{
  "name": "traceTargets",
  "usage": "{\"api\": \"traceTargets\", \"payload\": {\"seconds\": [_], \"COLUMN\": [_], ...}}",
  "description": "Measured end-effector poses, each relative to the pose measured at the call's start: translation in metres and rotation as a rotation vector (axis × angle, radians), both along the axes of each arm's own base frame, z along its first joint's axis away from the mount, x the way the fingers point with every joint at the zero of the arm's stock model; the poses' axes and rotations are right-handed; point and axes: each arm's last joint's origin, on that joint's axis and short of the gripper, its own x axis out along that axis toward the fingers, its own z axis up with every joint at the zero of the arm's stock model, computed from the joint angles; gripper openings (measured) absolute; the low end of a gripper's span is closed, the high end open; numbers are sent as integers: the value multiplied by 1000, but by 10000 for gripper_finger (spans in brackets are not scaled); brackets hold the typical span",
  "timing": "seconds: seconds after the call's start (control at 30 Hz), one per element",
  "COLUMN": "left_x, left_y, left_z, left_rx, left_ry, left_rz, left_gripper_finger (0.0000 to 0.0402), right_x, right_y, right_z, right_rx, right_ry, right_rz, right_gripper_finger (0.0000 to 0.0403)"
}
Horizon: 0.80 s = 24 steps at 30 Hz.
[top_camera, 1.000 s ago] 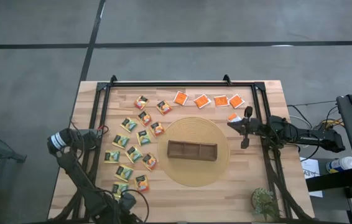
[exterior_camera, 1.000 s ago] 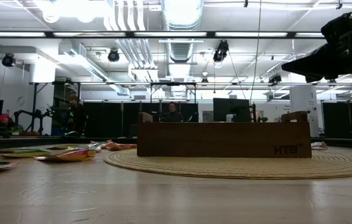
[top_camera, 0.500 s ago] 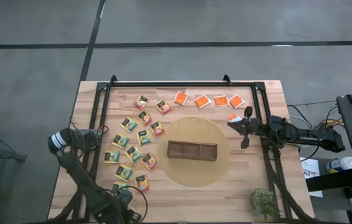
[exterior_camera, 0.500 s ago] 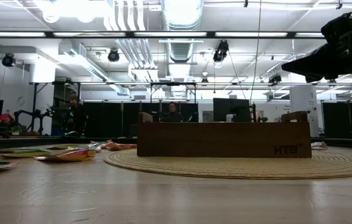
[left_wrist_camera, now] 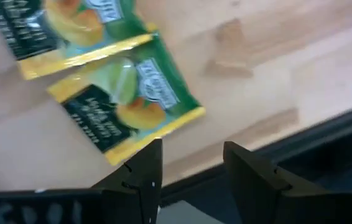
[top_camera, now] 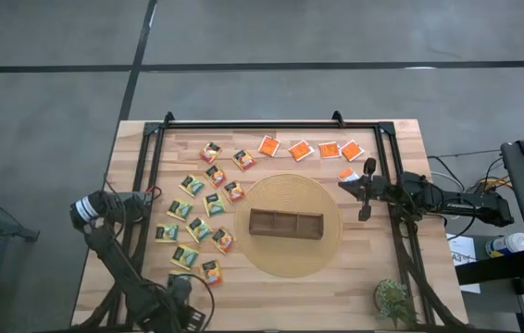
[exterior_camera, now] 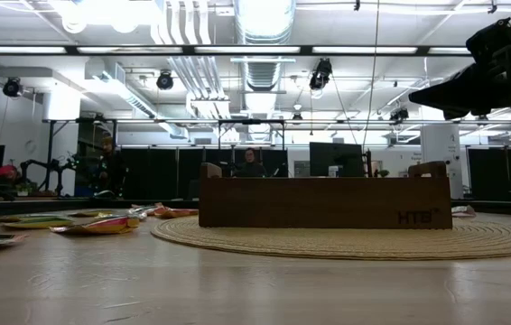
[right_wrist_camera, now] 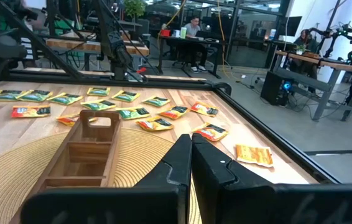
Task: Pick & Place Tea
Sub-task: Put the green tea bag into the left section of the wooden organizer
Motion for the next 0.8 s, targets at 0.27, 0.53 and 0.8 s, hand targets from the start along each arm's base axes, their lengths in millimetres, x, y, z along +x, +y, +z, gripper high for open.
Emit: {"api": "traceTargets", "payload": {"seconds": [0.27,0.53,0.8], "left_x": [4,19,26], "left_y": [1,2,1], "left_z": [-1,-12,-33], "left_rx": [89,109,135], "left_ry": [66,80,143], "left_rz": [45,97,109], "left_gripper_finger": [163,163,163], "right_x": [0,0,0], "right_y": [0,0,0], "right_z": [0,0,0], "right_rx": [0,0,0], "right_ry": [0,1,0], "right_rz": [1,0,0], "right_gripper_finger": [9,9,9]}}
